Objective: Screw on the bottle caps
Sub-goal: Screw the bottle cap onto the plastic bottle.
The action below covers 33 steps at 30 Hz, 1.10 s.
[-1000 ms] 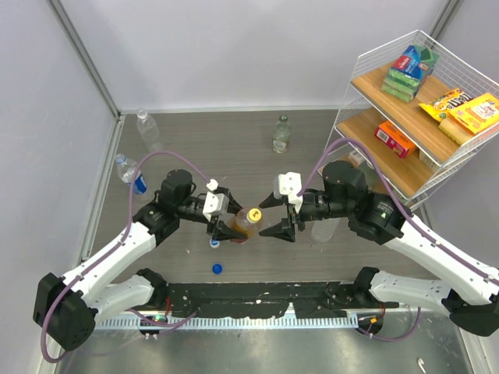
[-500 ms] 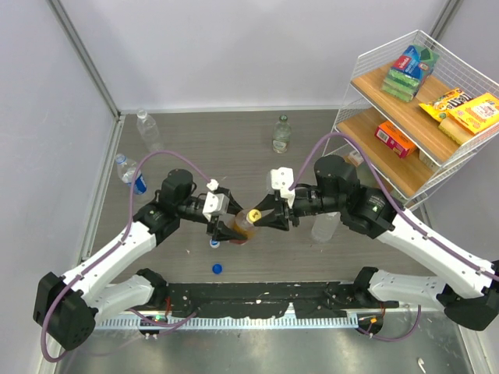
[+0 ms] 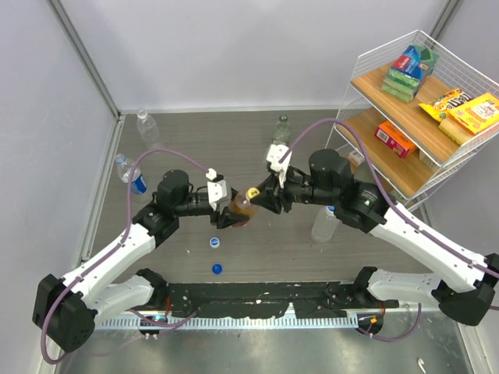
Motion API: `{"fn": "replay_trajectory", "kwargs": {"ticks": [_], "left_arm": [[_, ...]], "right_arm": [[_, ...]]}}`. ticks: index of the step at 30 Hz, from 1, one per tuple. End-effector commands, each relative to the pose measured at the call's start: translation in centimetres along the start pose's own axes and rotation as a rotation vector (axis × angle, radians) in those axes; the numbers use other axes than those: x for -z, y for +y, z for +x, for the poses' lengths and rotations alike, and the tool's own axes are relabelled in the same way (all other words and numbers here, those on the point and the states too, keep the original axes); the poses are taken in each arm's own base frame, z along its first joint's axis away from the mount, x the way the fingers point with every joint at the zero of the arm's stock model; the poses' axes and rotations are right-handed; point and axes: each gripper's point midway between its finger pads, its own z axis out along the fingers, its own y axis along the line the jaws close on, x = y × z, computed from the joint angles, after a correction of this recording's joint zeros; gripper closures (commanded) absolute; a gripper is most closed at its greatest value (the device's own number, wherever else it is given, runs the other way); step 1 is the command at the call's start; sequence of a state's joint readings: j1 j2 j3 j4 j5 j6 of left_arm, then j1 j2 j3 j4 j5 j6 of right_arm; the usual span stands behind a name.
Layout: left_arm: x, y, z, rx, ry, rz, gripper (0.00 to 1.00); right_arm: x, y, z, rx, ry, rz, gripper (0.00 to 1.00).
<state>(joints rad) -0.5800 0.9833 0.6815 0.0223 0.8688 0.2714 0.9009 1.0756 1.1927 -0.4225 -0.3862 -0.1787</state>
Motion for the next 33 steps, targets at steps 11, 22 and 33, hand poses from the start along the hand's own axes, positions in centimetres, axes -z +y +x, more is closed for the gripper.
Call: {"fn": "replay_trajectory", "kwargs": {"ticks": [11,22,33], "left_arm": [[-1.5,5.5,-3.9,-0.143,-0.022,-0.448,0.95],[-3.0,9.2,-6.2,-0.109,-0.125,-0.762,0.96],[-4.6,9.4,-6.1,-0.141,-0.119,-0.907,0.97]], "right_arm": [[-3.5,-7.5,2.4,-0.412,0.093,0.284,0.99],[-2.8,-12.9,4.2,-0.651,0.054,0.545,0.99],[-2.8,-14.4,5.0,-0.726,0.049,0.653,0.99]]}}
